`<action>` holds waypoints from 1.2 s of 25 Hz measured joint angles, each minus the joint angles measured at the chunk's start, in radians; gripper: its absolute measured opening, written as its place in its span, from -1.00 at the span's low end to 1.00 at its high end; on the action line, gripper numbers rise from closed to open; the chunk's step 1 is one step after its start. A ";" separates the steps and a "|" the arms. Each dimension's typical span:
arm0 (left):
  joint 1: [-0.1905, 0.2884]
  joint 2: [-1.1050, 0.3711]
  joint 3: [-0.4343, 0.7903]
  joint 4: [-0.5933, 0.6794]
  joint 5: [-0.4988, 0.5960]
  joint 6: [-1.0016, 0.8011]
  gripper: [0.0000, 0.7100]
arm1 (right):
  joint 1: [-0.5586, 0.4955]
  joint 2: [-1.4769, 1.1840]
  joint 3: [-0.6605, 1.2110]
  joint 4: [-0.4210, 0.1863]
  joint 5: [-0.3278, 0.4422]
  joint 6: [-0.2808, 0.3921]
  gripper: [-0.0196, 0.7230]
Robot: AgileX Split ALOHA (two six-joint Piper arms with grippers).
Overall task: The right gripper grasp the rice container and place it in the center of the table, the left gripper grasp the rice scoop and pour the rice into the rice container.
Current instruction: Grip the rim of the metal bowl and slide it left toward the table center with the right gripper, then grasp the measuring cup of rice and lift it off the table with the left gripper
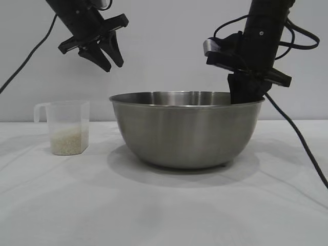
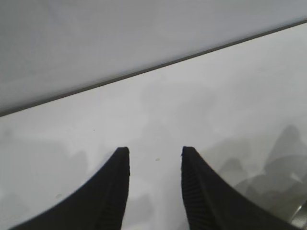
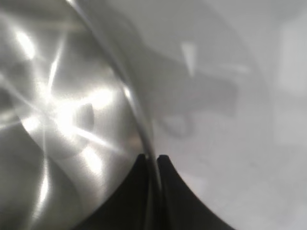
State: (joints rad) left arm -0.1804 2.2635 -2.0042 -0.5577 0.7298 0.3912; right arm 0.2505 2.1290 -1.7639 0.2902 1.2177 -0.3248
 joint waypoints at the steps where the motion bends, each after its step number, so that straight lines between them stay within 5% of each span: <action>1: 0.000 0.000 0.000 0.000 0.000 0.000 -0.37 | -0.007 -0.030 0.000 0.016 0.000 0.000 -0.26; 5: 0.000 0.000 0.000 0.000 0.002 0.000 -0.37 | -0.004 -0.155 0.044 0.164 0.001 -0.002 -0.19; 8: 0.000 -0.004 0.000 0.000 0.002 0.000 -0.37 | 0.041 -0.252 0.142 0.195 0.001 -0.002 -0.19; 12: 0.000 -0.012 0.000 0.000 0.002 0.000 -0.37 | 0.098 -0.353 0.324 0.087 0.011 0.027 -0.19; 15: 0.006 -0.012 0.000 0.000 0.014 0.000 -0.37 | 0.087 -0.408 0.443 -0.110 -0.020 0.140 -0.19; 17: 0.013 -0.012 0.000 0.000 0.026 0.000 -0.37 | 0.063 -0.465 0.521 -0.167 -0.087 0.187 -0.19; 20: 0.019 -0.016 0.000 0.000 0.035 0.000 -0.37 | 0.054 -0.636 0.681 -0.147 -0.283 0.238 -0.19; 24: 0.032 -0.039 0.000 -0.006 0.038 0.000 -0.37 | 0.075 -0.928 0.914 -0.047 -0.480 0.196 -0.19; 27: 0.041 -0.052 0.000 -0.008 0.040 0.000 -0.37 | 0.083 -1.172 1.044 -0.058 -0.465 0.185 -0.19; 30: 0.043 -0.053 0.000 -0.011 0.040 0.000 -0.37 | 0.083 -1.380 1.097 -0.102 -0.364 0.191 -0.19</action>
State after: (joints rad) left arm -0.1378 2.2107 -2.0042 -0.5685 0.7694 0.3912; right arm 0.3336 0.7493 -0.6666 0.1886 0.8533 -0.1340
